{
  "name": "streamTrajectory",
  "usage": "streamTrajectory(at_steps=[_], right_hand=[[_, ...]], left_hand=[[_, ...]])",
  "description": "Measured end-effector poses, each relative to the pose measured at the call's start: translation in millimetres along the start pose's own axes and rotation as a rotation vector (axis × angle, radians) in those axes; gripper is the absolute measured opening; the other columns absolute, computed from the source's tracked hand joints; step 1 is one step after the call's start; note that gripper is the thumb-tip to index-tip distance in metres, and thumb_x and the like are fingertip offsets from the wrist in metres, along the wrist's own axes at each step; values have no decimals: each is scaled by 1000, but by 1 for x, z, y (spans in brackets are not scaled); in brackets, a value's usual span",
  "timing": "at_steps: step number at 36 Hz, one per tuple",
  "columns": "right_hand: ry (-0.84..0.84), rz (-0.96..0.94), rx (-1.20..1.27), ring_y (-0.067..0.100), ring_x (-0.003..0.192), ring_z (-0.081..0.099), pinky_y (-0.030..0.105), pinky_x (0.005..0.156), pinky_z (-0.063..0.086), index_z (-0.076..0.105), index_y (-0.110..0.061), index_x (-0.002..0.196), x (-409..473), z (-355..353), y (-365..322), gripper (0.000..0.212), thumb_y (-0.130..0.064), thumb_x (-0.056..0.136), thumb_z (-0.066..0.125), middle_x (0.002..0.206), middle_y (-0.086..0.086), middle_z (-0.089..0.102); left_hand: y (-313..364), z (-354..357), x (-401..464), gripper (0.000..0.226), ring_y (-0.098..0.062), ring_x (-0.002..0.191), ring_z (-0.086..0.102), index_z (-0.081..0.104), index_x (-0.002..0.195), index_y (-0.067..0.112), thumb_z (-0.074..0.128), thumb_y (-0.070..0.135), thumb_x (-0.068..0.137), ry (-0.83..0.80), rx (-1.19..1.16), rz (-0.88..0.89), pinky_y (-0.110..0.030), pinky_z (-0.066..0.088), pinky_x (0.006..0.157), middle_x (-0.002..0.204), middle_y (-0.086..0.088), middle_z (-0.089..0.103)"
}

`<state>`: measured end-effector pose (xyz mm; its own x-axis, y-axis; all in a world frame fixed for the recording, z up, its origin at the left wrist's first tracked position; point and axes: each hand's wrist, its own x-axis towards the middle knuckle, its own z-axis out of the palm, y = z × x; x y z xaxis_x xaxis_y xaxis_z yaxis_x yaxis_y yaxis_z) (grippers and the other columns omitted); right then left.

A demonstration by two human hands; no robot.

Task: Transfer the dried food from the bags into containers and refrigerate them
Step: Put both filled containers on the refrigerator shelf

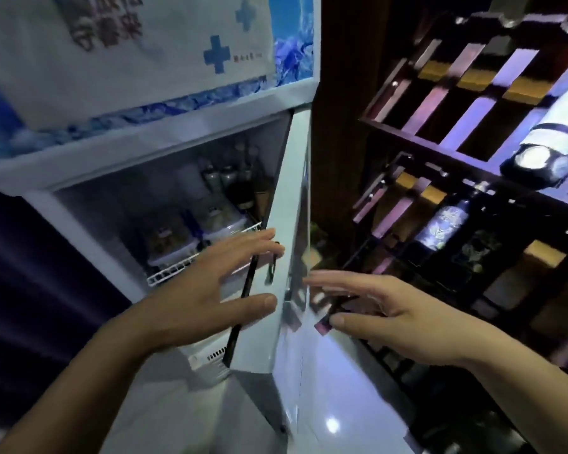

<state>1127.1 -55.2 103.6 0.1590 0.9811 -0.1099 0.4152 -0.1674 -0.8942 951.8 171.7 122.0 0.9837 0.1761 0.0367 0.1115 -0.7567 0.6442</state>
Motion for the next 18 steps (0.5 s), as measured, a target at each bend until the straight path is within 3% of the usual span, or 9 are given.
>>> streamTrajectory(at_steps=[3,6,8,11,15,18], right_hand=[[62,-16,-199,-16,142,19,33,119,29,31,-64,142,37,7,4,60,-54,91,61,157,-35,20],[53,-38,-361,-3,148,16,30,114,31,15,-64,146,75,13,4,74,-62,87,59,163,-28,4],[46,-62,-456,8,152,10,37,119,27,8,-57,152,103,16,2,81,-61,88,59,166,-21,-3],[51,-65,-593,16,154,-5,51,123,17,0,-49,155,143,26,-3,88,-57,91,59,166,-14,-12],[25,-40,-705,19,153,-16,56,123,10,-14,-37,156,191,45,-7,99,-57,91,58,164,-11,-24],[-30,-19,-727,19,152,-20,56,122,7,-26,-36,152,219,56,-8,109,-60,89,59,162,-13,-30]], left_hand=[[-2,-17,-30,68,11,141,28,32,146,56,56,70,83,47,18,-82,-33,32,116,152,38,28],[0,-27,-59,62,12,140,27,35,148,49,53,65,91,155,89,-161,-24,30,115,149,40,31],[1,-28,-73,65,10,146,9,28,149,50,42,72,89,175,279,-207,-29,15,122,154,39,19],[-5,-18,-86,76,-5,151,-12,12,155,44,40,69,89,193,520,-291,-39,-5,124,165,17,2],[-25,7,-92,71,-19,155,-8,21,158,29,44,51,95,367,569,-251,-47,-1,125,169,3,1],[-58,18,-90,82,-25,154,-15,7,160,29,49,48,92,396,640,-333,-49,-2,123,168,-2,-11]])
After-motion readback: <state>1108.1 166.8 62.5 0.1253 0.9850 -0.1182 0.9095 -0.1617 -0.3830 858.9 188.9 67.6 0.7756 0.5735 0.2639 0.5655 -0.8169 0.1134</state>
